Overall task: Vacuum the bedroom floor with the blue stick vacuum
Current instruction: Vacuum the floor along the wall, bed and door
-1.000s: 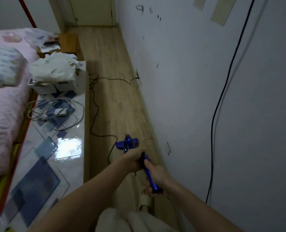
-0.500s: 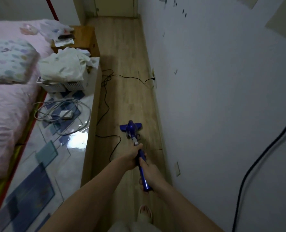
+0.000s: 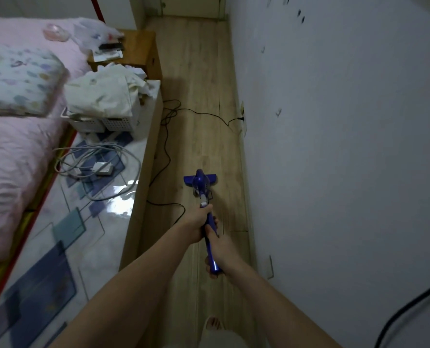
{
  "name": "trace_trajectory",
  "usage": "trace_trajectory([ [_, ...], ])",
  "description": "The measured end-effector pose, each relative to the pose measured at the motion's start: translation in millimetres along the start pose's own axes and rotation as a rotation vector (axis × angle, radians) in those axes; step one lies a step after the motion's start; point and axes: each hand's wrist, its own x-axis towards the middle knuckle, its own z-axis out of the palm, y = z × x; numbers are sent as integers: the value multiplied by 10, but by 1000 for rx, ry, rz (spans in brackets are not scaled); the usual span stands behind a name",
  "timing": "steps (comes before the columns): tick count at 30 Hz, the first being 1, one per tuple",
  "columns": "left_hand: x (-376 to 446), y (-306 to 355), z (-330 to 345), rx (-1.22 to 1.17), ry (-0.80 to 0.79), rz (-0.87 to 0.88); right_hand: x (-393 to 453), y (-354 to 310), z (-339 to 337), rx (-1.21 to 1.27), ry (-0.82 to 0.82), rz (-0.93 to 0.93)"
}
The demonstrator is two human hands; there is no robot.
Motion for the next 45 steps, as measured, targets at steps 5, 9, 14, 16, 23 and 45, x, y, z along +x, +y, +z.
trace_trajectory([
  [5,-247,-137,-179,7,-37,-14,-258,111,196,-4,4,27],
  [9,-529,-244,-412,41,-58,-36,-580,175,423,-22,20,73],
  [14,-1003,-441,-732,59,-133,-84,-1185,280,680,19,6,99],
  [16,-1224,-578,-850,77,-177,-110,-1408,382,766,30,21,85],
  [23,-1777,-1131,-1104,86,-284,-132,-2124,776,886,3,54,143],
  [45,-1321,-1010,-811,5,-241,-86,-1715,590,464,-141,16,120],
])
